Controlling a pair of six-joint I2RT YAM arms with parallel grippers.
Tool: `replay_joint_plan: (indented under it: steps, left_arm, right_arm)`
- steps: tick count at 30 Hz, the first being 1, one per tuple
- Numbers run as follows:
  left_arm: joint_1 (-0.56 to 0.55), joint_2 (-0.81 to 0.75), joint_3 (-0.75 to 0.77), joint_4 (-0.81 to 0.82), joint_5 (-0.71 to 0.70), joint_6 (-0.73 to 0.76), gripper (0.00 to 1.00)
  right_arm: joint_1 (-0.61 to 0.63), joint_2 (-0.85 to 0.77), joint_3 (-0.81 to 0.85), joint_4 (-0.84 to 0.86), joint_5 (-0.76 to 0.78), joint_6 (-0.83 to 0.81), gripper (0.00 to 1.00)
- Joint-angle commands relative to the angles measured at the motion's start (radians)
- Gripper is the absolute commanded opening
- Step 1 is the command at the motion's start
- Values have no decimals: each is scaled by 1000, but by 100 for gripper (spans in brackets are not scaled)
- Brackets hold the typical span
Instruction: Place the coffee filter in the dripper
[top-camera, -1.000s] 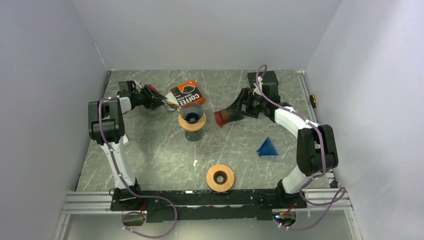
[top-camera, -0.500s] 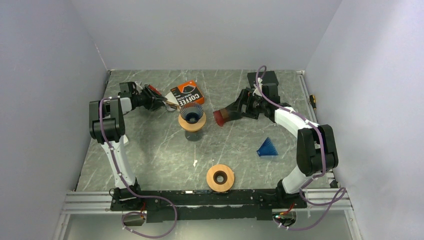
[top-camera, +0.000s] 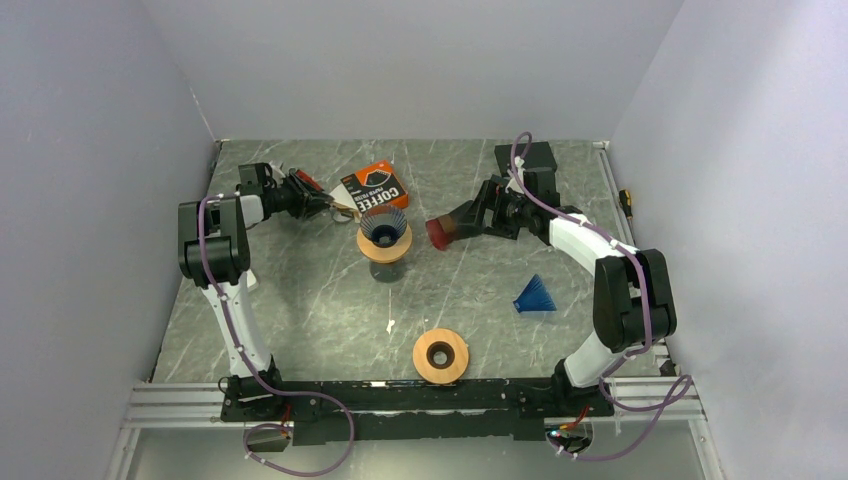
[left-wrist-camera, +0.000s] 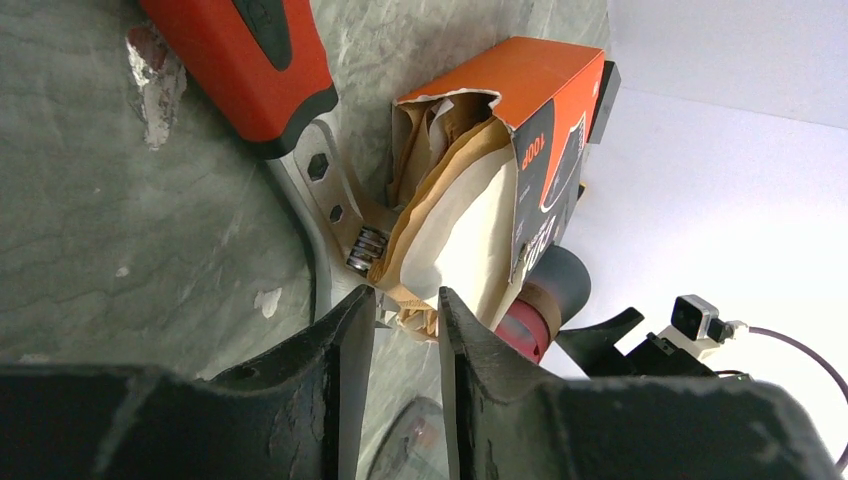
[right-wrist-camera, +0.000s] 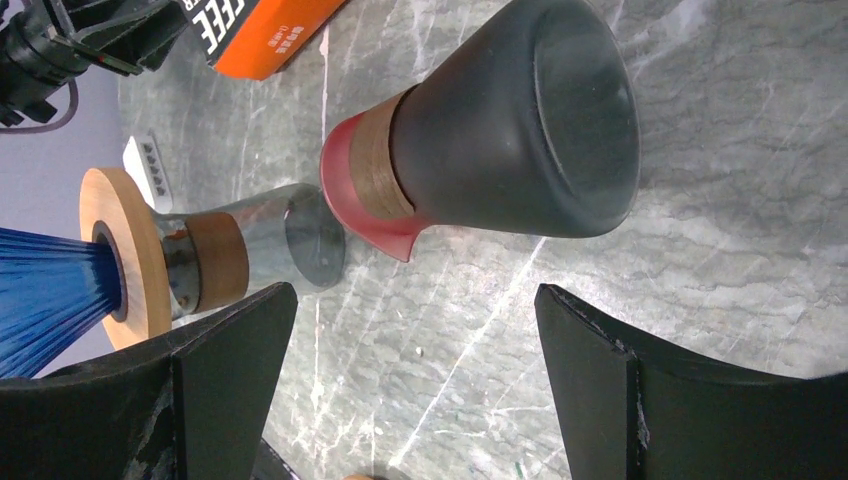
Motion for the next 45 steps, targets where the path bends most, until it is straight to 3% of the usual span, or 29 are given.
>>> replay_joint_plan:
  steps: [1, 12, 18, 32, 36, 45]
  left_arm:
    - [1, -35, 35, 36, 18, -8, 35]
    - [3, -43, 10, 85, 41, -23, 31]
    - [3, -61, 1, 89, 43, -25, 42]
    - [3, -89, -63, 135, 28, -49, 40]
    - [2, -92, -51, 80, -8, -20, 50]
    - [3, -63, -16, 82, -7, -22, 38]
  right_arm:
    - [-4, -32, 14, 16, 4, -18, 94]
    - [-3, -22, 27, -5, 17, -37, 94]
    - [-3, -18, 29, -4, 15, -37, 94]
    - [-3, -10, 21, -1, 12, -39, 94]
    - [-3, -15, 23, -7, 18, -41, 94]
    - [-3, -13, 25, -13, 21, -45, 95]
